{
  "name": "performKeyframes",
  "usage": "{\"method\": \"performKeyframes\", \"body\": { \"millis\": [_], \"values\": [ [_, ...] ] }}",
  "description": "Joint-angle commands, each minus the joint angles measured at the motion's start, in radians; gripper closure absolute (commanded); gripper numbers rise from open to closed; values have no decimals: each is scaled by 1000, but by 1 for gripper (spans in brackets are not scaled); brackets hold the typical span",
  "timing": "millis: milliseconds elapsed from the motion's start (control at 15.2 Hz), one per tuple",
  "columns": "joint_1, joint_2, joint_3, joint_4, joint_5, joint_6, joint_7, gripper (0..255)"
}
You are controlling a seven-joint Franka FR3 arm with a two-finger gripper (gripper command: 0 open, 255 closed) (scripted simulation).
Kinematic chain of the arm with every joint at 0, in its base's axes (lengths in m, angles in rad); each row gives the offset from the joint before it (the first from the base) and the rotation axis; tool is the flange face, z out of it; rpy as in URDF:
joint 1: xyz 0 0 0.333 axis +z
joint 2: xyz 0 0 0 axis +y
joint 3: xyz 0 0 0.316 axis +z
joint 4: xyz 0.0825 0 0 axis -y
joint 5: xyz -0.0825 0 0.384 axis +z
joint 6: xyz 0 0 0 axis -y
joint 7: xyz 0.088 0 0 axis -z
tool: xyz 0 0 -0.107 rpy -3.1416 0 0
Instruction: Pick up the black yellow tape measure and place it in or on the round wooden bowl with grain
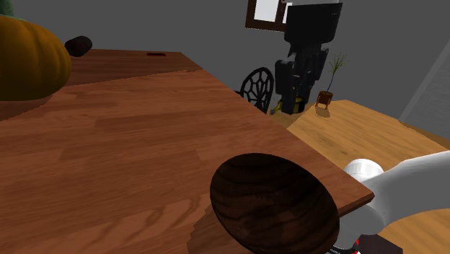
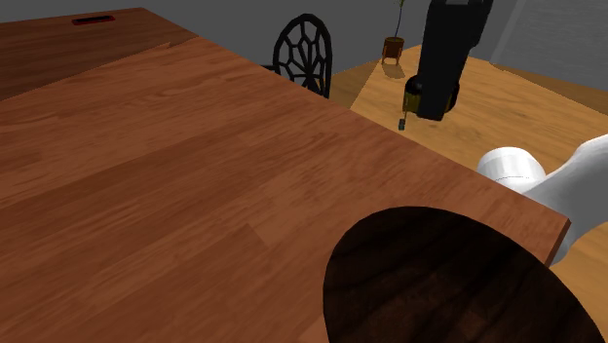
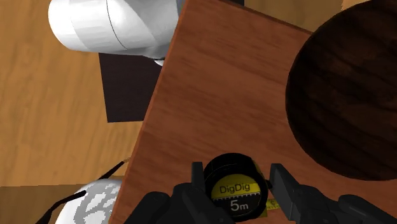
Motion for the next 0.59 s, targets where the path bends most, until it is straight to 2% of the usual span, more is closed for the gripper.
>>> {"method": "performKeyframes", "body": {
  "millis": [0,528],
  "values": [
    [-4,17,46,39,34,-14,55,255],
    [-44,110,266,203,154,-36,294,255]
  ]
}}
